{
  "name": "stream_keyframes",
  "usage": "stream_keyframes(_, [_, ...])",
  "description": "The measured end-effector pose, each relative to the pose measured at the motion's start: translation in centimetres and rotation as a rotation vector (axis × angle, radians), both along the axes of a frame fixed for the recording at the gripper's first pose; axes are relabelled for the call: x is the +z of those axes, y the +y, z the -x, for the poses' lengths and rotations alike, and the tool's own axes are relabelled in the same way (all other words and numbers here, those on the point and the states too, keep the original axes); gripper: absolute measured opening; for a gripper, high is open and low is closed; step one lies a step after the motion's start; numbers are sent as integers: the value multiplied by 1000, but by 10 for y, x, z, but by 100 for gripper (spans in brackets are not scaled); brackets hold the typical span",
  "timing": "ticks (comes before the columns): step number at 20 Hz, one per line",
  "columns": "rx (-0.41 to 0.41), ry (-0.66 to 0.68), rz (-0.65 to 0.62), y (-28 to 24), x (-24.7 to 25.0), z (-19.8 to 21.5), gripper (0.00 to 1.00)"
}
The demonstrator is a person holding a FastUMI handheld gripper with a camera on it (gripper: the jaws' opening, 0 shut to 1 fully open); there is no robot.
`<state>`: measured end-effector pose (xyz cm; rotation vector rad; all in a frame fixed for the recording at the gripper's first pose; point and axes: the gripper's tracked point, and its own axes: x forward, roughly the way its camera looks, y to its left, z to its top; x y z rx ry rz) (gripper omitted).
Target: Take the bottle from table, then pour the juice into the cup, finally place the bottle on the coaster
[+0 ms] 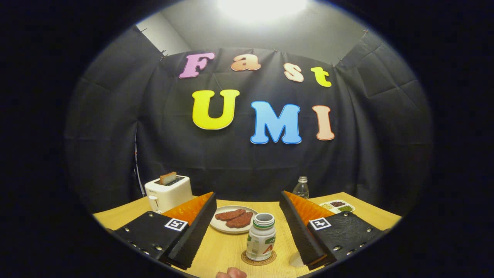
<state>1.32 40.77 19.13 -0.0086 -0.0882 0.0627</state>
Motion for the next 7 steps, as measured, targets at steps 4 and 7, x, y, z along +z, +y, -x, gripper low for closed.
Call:
stream_keyframes(4, [-10, -24, 48, -13, 13, 20, 96])
stream_keyframes(7, [-17, -26, 33, -50, 5, 35, 96])
